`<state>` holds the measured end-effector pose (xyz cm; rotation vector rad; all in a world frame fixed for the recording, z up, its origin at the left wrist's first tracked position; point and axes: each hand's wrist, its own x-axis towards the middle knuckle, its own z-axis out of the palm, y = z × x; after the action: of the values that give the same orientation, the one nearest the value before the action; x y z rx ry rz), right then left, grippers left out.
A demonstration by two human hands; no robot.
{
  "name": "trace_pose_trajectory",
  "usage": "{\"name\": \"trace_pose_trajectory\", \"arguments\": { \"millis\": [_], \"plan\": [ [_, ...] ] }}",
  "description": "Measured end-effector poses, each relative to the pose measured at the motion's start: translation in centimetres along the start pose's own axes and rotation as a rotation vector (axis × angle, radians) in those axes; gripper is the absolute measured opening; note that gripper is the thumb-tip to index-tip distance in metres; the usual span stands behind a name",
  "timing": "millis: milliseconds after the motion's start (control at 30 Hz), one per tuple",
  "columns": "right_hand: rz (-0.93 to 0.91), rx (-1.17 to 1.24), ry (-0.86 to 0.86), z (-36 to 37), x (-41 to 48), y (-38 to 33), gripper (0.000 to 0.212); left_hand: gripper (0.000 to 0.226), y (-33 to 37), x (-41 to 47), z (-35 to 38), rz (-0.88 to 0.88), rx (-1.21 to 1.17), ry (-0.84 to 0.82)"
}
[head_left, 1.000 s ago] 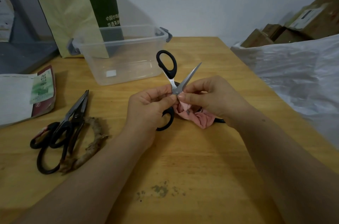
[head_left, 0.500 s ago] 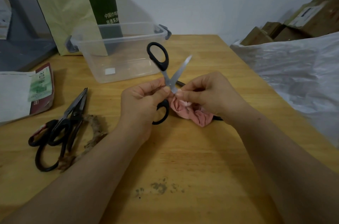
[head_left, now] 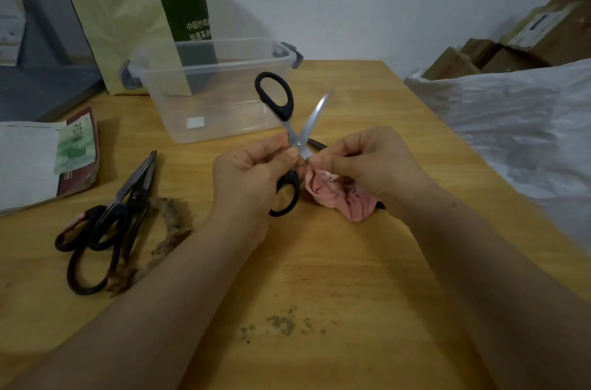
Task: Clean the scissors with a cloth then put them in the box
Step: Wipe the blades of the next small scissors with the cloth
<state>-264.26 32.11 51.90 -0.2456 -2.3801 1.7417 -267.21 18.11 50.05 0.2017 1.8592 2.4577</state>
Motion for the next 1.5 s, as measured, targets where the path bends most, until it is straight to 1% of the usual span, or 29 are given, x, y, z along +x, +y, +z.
{"name": "trace_pose_trajectory", "arguments": {
  "millis": [67, 100, 167, 233, 333, 367, 433, 500, 533, 600, 700, 767, 900, 967, 1000, 1167, 1233, 1267, 1333, 1400, 1467, 1500],
  "plan": [
    [0.018, 0.137, 0.029, 0.0, 0.0, -0.1, 0.011, 0.022, -0.2, -0.5, 0.6, 0.001, 0.020, -0.042],
    [0.018, 0.153, 0.031, 0.0, 0.1, -0.1, 0.011, 0.023, -0.2, -0.6, 0.8, -0.004, 0.019, -0.047],
    [0.010, 0.101, -0.004, 0.0, 0.1, -0.1, 0.007, 0.022, 0.1, -0.6, 0.7, -0.019, -0.016, -0.019],
    [0.012, -0.005, -0.058, 0.2, -0.1, -0.1, 0.006, 0.015, 0.4, -0.1, 0.2, -0.026, -0.059, 0.025],
    [0.012, -0.083, -0.036, 0.3, 0.0, 0.1, 0.014, 0.013, 0.5, 0.6, -0.5, -0.012, -0.077, 0.068],
    [0.019, -0.056, -0.006, 0.4, 0.1, 0.1, 0.016, 0.013, 0.4, 0.5, -0.5, -0.007, -0.068, 0.063],
    [0.030, 0.072, 0.043, 0.5, 0.1, -0.1, 0.016, 0.015, 0.2, 0.2, 0.0, 0.003, -0.027, 0.025],
    [0.021, 0.178, 0.060, 0.5, 0.0, -0.2, 0.016, 0.019, -0.1, -0.2, 0.7, -0.007, 0.004, 0.001],
    [0.011, 0.192, 0.052, 0.5, 0.0, -0.1, 0.014, 0.020, -0.2, -0.2, 0.9, -0.020, 0.000, 0.007],
    [0.003, 0.120, 0.012, 0.6, 0.0, -0.1, 0.009, 0.018, 0.0, 0.0, 0.7, -0.043, -0.042, 0.043],
    [0.037, -0.057, -0.021, 0.6, 0.0, 0.0, 0.015, 0.013, 0.4, 0.6, -0.1, -0.032, -0.092, 0.076],
    [0.044, -0.086, -0.007, 0.5, 0.0, 0.0, 0.017, 0.013, 0.3, 0.8, -0.4, -0.018, -0.095, 0.076],
    [0.051, 0.084, 0.024, 0.4, -0.3, -0.2, 0.011, 0.016, -0.2, 0.1, 0.4, -0.019, -0.004, 0.039],
    [0.061, 0.131, -0.005, 0.5, -0.5, -0.4, 0.009, 0.016, -0.1, 0.0, 0.5, -0.041, -0.025, 0.056],
    [0.076, 0.109, -0.030, 0.5, -0.6, -0.5, 0.009, 0.016, 0.1, 0.0, 0.4, -0.048, -0.052, 0.068],
    [0.151, -0.177, -0.089, 0.2, -0.2, -0.3, 0.015, 0.015, 1.0, 0.7, -0.5, -0.047, -0.176, 0.139],
    [0.161, -0.292, -0.096, -0.3, -0.2, -0.2, 0.017, 0.020, 1.4, 1.2, -1.1, -0.043, -0.236, 0.183],
    [0.165, -0.299, -0.075, -0.6, -0.3, -0.2, 0.017, 0.022, 1.5, 1.6, -1.4, -0.036, -0.239, 0.208],
    [0.137, -0.215, 0.025, -1.7, -0.4, -0.5, 0.014, 0.018, 1.4, 1.6, -1.4, -0.003, -0.154, 0.212],
    [0.039, -0.157, 0.181, -2.7, -0.1, -0.8, 0.009, 0.015, 1.3, 1.0, -1.0, 0.037, -0.051, 0.180],
    [-0.078, -0.092, 0.308, -3.4, 0.3, -0.8, 0.004, 0.015, 1.0, 0.6, -0.6, 0.069, 0.001, 0.130],
    [-0.129, -0.070, 0.352, -3.4, 0.4, -0.8, 0.006, 0.016, 0.9, 0.6, -0.5, 0.072, 0.007, 0.104]
  ]
}}
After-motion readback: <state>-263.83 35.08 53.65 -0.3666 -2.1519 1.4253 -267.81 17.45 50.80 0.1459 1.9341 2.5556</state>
